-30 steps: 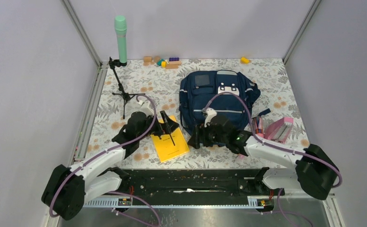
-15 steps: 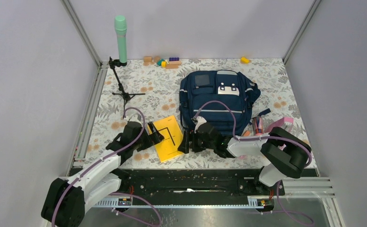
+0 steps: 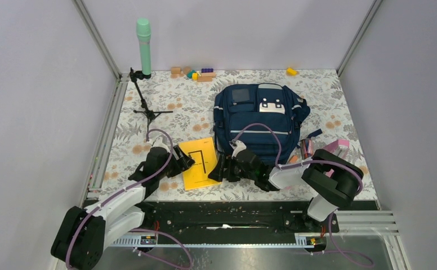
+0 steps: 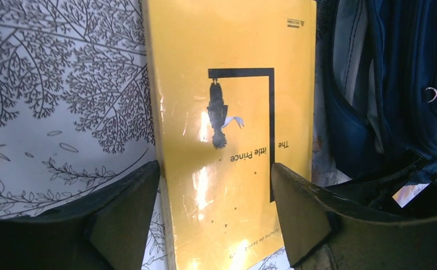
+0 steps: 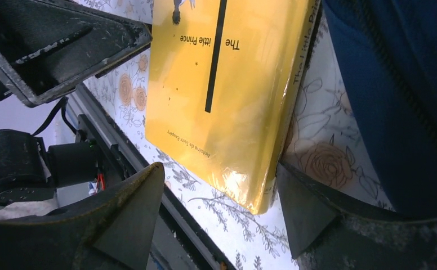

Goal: Pack the student bag
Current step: Pick up the book from the center of the board.

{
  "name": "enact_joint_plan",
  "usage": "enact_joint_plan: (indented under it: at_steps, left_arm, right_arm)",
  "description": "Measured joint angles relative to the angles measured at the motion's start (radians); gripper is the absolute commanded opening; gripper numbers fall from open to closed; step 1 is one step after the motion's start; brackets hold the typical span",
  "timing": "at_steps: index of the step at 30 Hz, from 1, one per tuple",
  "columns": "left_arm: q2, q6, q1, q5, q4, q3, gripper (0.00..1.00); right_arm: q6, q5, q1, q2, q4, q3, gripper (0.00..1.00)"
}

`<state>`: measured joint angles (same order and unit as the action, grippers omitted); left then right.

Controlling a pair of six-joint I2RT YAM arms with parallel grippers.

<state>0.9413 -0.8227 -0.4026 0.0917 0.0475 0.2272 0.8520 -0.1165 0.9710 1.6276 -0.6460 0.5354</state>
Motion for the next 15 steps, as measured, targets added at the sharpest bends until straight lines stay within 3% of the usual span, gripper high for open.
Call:
enact_joint_plan:
  at_steps: [8, 15]
  left_arm:
    - [-0.089, 0.002, 0.002, 0.056, 0.013, -0.058, 0.69]
    - [-0.076, 0.002, 0.003, 0.069, 0.054, -0.069, 0.68]
  right_arm:
    - [0.071, 0.000, 0.018, -0.103, -0.090, -0.098, 0.77]
    - [0.084, 0.018, 0.018, -0.176, -0.180, -0.116, 0.75]
